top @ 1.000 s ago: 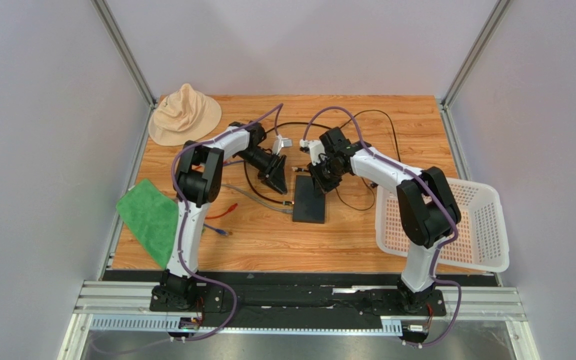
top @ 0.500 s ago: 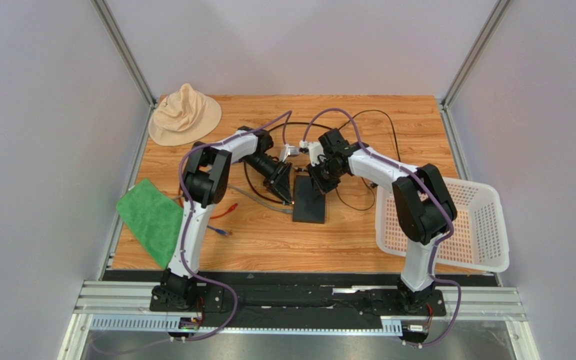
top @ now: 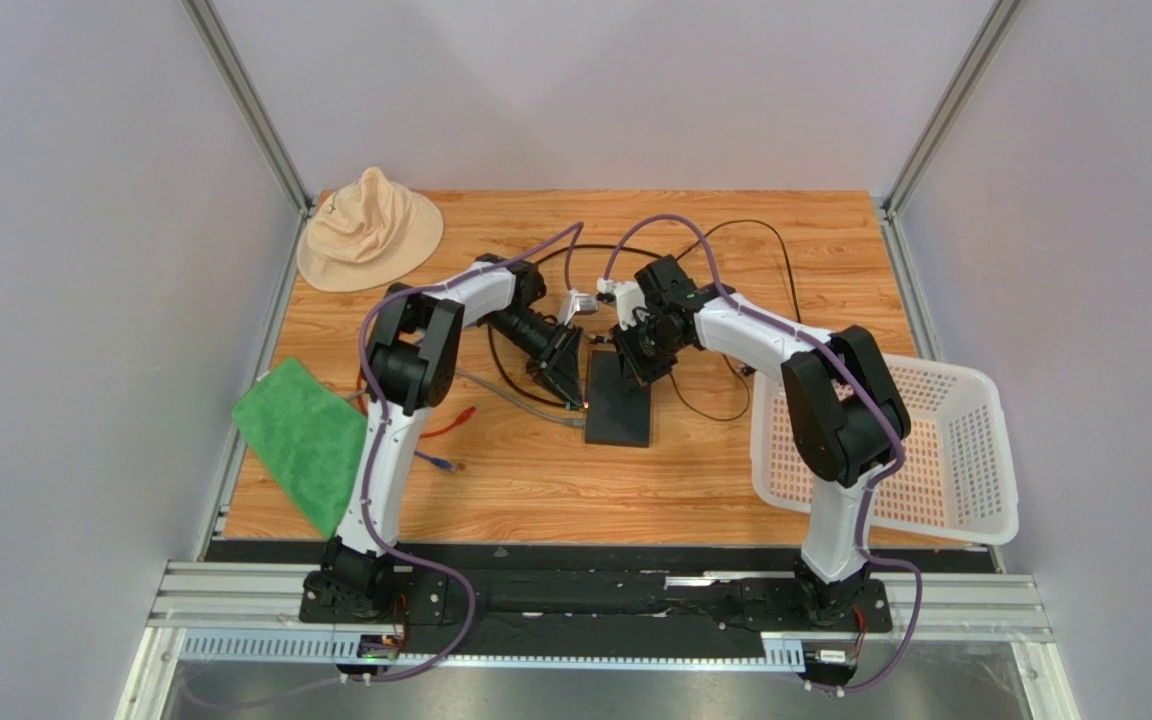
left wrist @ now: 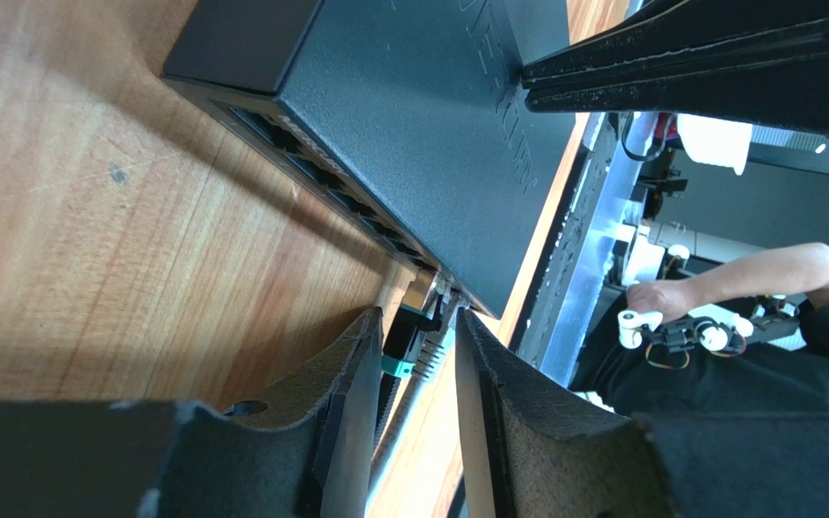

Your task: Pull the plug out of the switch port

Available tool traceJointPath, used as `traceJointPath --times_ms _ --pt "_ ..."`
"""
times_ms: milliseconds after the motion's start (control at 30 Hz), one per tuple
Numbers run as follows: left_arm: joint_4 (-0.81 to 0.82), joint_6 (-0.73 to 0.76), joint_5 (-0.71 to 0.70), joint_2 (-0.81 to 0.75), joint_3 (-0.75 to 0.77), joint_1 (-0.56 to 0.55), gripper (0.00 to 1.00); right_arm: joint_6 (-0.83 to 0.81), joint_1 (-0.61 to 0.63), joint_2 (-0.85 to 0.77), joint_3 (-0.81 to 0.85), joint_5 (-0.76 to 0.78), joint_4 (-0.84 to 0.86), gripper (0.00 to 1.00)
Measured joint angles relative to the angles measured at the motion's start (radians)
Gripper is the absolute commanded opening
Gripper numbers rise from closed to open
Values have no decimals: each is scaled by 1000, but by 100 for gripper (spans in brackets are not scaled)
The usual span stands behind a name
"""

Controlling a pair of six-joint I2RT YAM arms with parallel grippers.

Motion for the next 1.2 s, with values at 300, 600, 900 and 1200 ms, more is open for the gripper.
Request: traceJointPath --times_ms 300,600,900,1200 --pt "19 -16 10 3 -11 0 33 8 5 13 14 -2 5 0" --pt "56 -109 18 3 -37 -13 26 17 8 32 35 -13 12 0" --pt "67 -153 14 3 -42 -14 0 24 8 31 29 -15 18 0" --pt "71 -168 15 3 -47 -16 0 26 8 24 21 -14 23 0"
